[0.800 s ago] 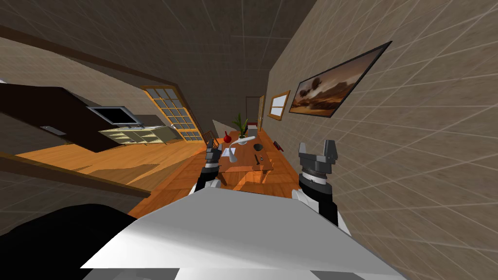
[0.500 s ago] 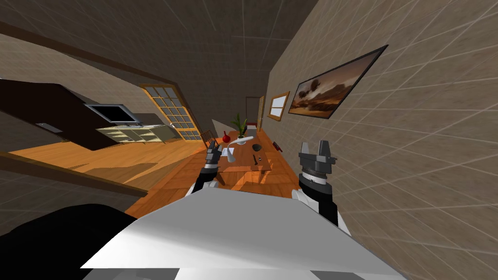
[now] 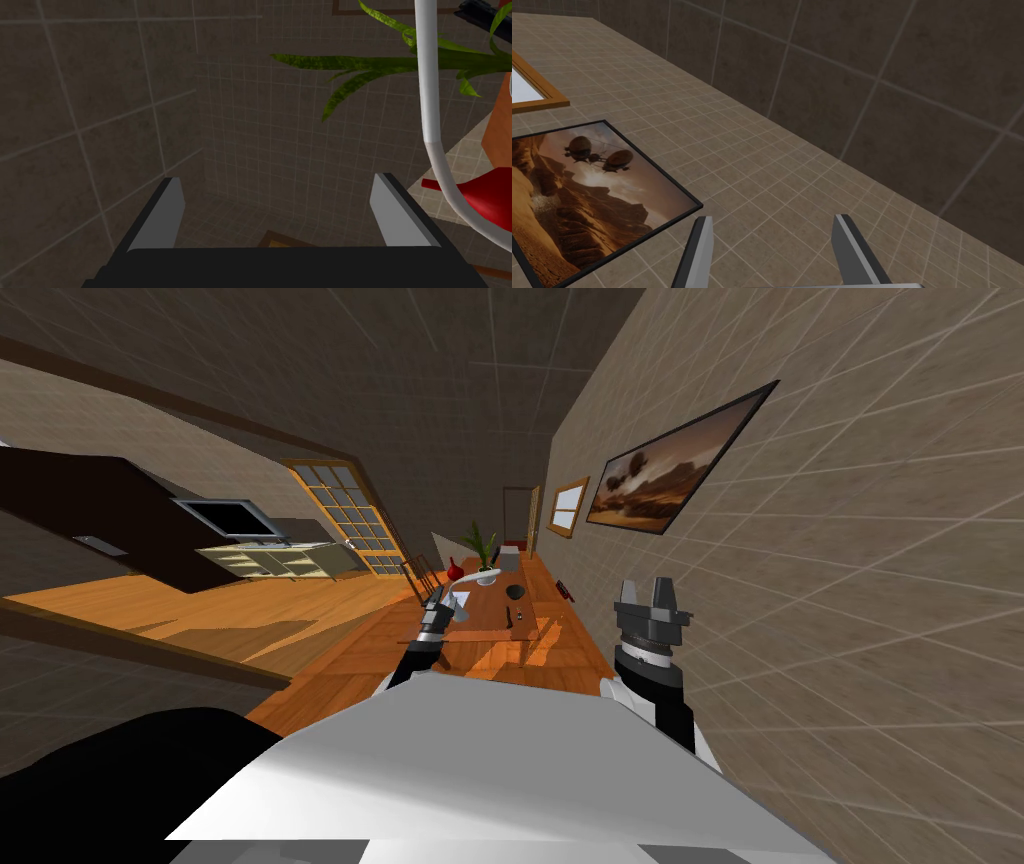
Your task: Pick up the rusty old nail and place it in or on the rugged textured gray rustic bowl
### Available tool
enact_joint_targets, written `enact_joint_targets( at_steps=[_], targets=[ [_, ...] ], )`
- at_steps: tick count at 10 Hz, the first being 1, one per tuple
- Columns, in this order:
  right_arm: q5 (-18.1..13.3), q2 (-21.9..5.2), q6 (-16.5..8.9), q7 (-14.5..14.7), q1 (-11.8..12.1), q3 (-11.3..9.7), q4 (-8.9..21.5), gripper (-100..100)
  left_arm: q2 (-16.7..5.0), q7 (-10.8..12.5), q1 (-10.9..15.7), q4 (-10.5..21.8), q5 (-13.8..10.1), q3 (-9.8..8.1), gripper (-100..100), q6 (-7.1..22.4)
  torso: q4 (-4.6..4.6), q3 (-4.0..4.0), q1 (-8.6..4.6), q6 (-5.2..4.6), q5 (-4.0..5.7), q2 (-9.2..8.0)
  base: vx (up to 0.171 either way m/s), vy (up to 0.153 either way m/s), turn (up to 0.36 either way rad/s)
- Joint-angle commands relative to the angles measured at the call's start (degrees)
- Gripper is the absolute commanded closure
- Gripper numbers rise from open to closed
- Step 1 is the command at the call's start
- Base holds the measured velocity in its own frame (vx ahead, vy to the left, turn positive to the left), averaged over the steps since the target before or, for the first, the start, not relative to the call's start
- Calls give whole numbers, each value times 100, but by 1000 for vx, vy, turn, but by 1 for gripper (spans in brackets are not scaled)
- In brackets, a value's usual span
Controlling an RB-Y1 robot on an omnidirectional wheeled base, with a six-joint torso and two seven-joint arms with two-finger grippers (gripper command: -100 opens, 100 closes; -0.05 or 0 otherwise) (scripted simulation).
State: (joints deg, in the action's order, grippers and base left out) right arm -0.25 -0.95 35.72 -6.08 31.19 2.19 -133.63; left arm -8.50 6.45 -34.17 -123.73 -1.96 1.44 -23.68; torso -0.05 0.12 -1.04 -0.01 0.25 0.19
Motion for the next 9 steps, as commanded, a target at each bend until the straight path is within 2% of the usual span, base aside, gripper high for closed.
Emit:
enact_joint_targets(
  at_steps=[1, 3, 4, 7, 8, 9],
  targets=[
    [0, 0, 0, 0, 0, 0, 0, 0, -86, 176, -52, 148, -77, -52, -100, 97, 0, 0, 0, 0, 0, 0, 27, -265, 7],
    [0, 0, 0, 0, 0, 0, 0, 0, -194, 483, -252, 294, -213, -124, -100, 302, 0, -1, -15, 1, 2, -1, 58, -320, 31],
    [0, 0, 0, 0, 0, 0, 0, 0, -194, 496, -252, 294, -213, -124, -100, 302, -1, 2, -17, 1, 3, 5, 72, -263, 16],
    [0, 1, 0, 0, 1, 0, 0, 0, -308, 997, -584, 538, -444, -244, -100, 642, -2, 6, -25, 1, 6, 12, 69, -328, 28],
    [0, 0, 0, 0, 0, 0, 0, 0, -308, 1010, -584, 538, -444, -244, -100, 642, -3, 6, -19, 1, 4, 10, 93, -274, 11],
    [0, 0, 0, 0, 1, 0, 0, 0, -340, 1184, -697, 628, -529, -287, -100, 764, -3, 9, -3, 0, 2, 17, 103, -281, 9]
  ],
)
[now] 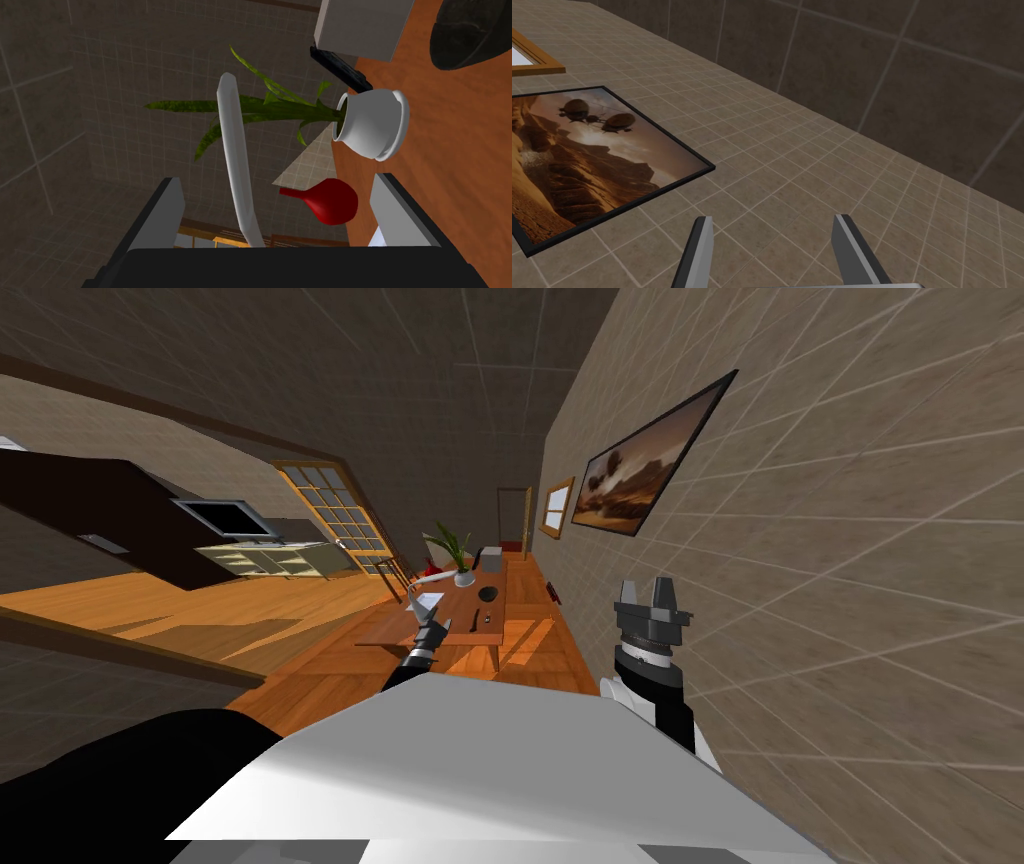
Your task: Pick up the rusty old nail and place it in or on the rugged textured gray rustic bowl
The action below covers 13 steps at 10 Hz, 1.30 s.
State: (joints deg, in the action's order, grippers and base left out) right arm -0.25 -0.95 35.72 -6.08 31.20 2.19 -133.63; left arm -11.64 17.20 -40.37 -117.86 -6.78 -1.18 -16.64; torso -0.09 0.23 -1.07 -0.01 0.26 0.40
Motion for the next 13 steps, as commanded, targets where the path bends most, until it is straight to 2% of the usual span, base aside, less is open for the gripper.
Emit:
enact_joint_targets(
  at_steps=[1, 2, 5, 6, 8, 9, 10, 12, 13],
  targets=[
    [0, 0, 0, 0, 0, 0, 0, 0, -60, 281, -190, 136, -140, -70, -100, 186, 0, 0, 0, 0, 0, 0, 116, -287, 41],
    [0, 0, 0, 0, 0, 0, 0, 0, -60, 281, -190, 136, -140, -70, -100, 186, -1, 3, -1, 1, 1, 5, 95, -218, 23],
    [0, 0, 0, 0, 1, 0, 0, 0, -180, 763, -522, 464, -457, -228, -100, 592, -2, 7, -2, 0, 0, 13, 139, -300, 29],
    [0, 0, 0, 0, 1, 0, 0, 0, -180, 777, -522, 464, -457, -228, -100, 592, -6, 17, -12, 1, 3, 29, 146, -225, 35],
    [0, -1, 0, 0, 1, 1, 0, 0, -278, 1080, -730, 722, -710, -350, -100, 887, -5, 13, 42, 0, -7, 22, 166, -198, 30],
    [0, -1, 0, 0, 1, 1, 0, 0, -333, 1221, -829, 864, -850, -416, -100, 1043, -7, 18, 29, 0, -6, 32, 224, -214, 58],
    [0, -1, 0, 0, 2, 1, 0, 0, -333, 1221, -829, 864, -850, -416, -100, 1043, -10, 27, 33, 0, -6, 46, 169, -139, 24],
    [0, -2, 0, 0, 1, 2, 0, 0, -456, 1480, -1012, 1169, -1156, -552, -100, 1367, -7, 18, 73, 0, -13, 30, 221, -120, 45],
    [0, -2, 0, 0, 2, 2, 0, 0, -456, 1480, -1012, 1169, -1156, -552, -100, 1367, -12, 35, 65, -1, -14, 63, 230, -81, 33]
  ],
)
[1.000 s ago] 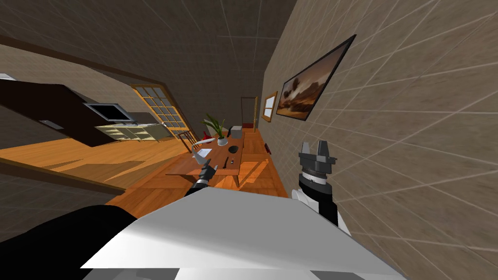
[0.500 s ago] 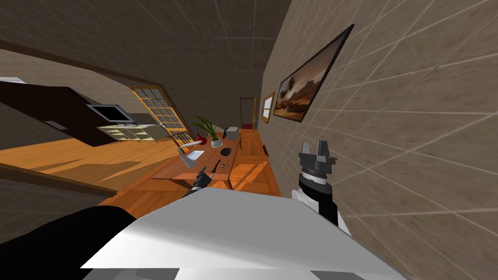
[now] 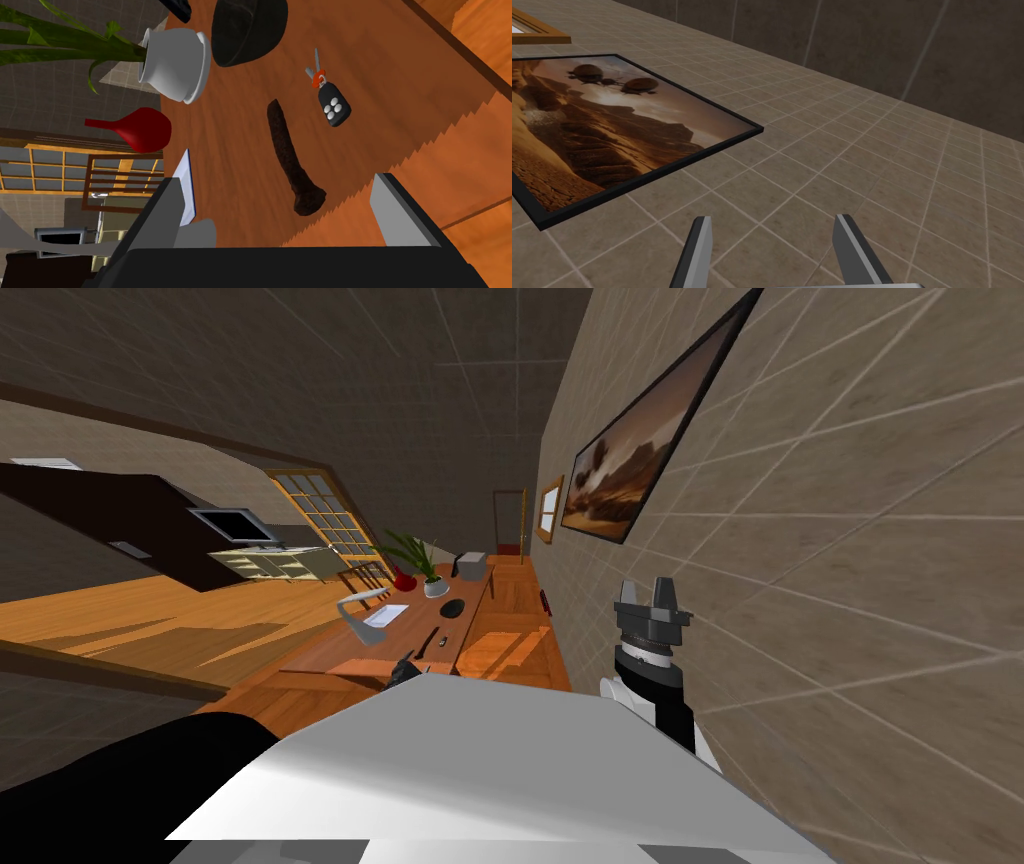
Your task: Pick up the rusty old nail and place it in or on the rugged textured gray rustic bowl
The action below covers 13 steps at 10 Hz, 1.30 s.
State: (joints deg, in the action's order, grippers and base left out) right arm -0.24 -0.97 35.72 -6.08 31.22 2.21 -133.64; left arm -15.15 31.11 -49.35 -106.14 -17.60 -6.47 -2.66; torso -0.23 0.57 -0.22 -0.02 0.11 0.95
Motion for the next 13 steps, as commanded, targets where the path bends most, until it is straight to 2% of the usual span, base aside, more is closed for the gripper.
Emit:
enact_joint_targets(
  at_steps=[1, 3, 4, 6, 7, 9, 10, 12, 13],
  targets=[
    [0, 0, 0, 0, 0, 0, 0, 0, -171, 206, -198, 160, -238, -94, -100, 136, 0, 0, 0, 0, 0, 0, 196, -68, 26],
    [0, 0, 0, 0, 1, 0, 0, 0, -311, 418, -351, 502, -584, -234, -100, 480, -1, 5, 11, 1, -4, 12, 293, -63, 71],
    [0, 0, 0, 0, 1, 0, 0, 0, -311, 418, -351, 502, -584, -234, -100, 480, -4, 11, 11, 0, -4, 20, 210, -40, 29],
    [0, -1, 0, 0, 0, 1, 0, 0, -459, 602, -485, 859, -947, -369, -100, 831, 0, 3, 24, -1, -7, 7, 263, -38, 58],
    [0, -1, 0, 0, 1, 1, 0, 0, -459, 602, -485, 859, -947, -369, -100, 831, -2, 7, 20, 1, -6, 13, 219, -33, 37],
    [0, -1, 0, 0, 0, 1, 0, 0, -613, 766, -600, 1219, -1313, -498, -100, 1178, 2, -3, 29, -1, -8, -5, 241, -12, 64],
    [0, -1, 0, 0, 1, 1, 0, 0, -613, 766, -600, 1219, -1313, -498, -100, 1178, -1, 4, 38, 0, -10, 8, 252, 29, 25],
    [0, -1, 0, 0, 0, 1, 0, 0, -765, 913, -701, 1566, -1669, -622, -100, 1486, -1, 3, 51, -2, -13, 6, 271, 28, 56],
    [0, -1, 0, 0, 1, 1, 0, 0, -765, 913, -701, 1566, -1669, -622, -100, 1511, -3, 10, 51, -1, -13, 18, 218, 45, 32]
  ],
)
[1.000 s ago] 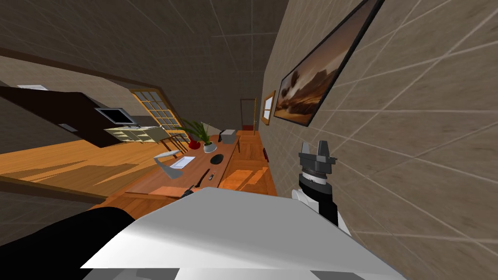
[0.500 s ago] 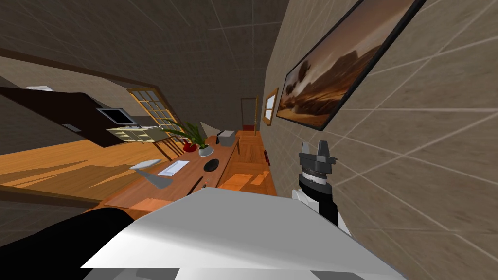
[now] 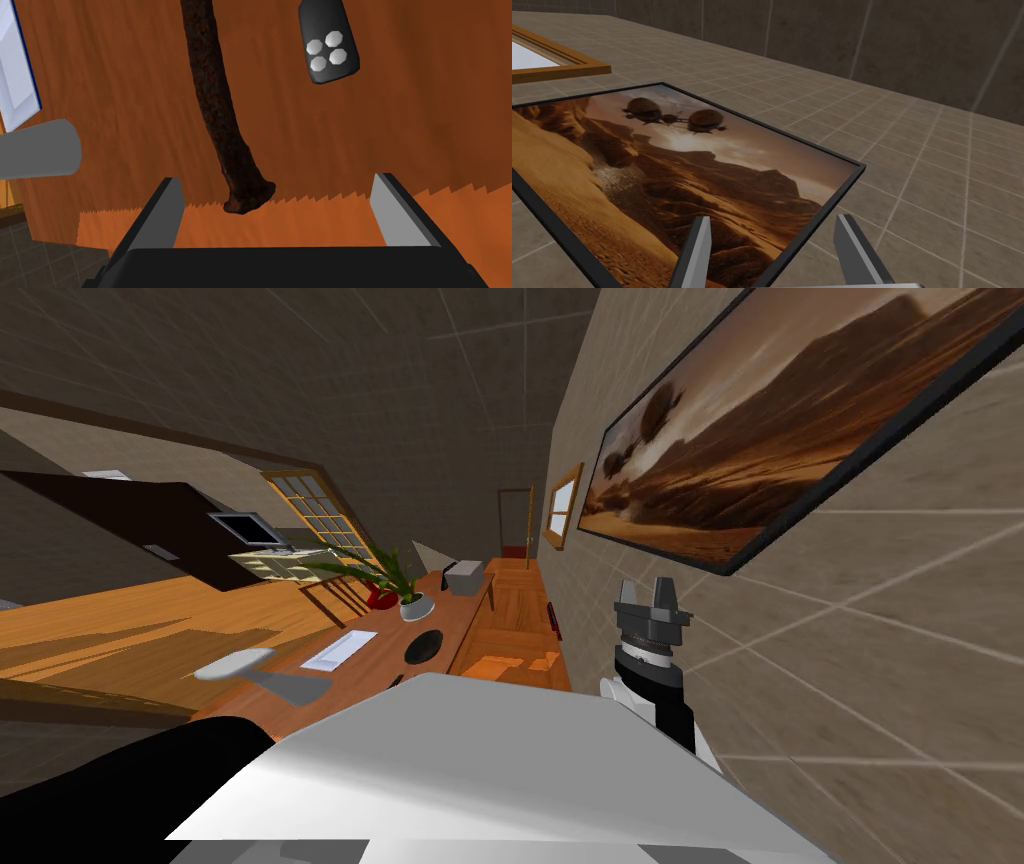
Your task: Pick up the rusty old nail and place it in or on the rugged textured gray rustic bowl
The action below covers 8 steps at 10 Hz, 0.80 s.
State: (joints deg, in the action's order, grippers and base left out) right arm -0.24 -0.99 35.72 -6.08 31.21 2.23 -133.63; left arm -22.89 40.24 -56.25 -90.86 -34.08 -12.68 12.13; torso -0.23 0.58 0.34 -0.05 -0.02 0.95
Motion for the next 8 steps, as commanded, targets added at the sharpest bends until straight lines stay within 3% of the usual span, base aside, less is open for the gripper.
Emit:
enact_joint_targets(
  at_steps=[1, 8],
  targets=[
    [0, 0, 0, 0, 0, 0, 0, 0, -65, 69, -57, 201, -190, -60, -100, 189, 0, 0, 0, 0, 0, 0, 202, 65, 59],
    [0, 0, 0, 0, 0, 0, 0, 0, -377, 400, -231, 968, -978, -273, -100, 933, -2, 5, 1, -1, -1, 10, 254, 29, 47]
  ],
)
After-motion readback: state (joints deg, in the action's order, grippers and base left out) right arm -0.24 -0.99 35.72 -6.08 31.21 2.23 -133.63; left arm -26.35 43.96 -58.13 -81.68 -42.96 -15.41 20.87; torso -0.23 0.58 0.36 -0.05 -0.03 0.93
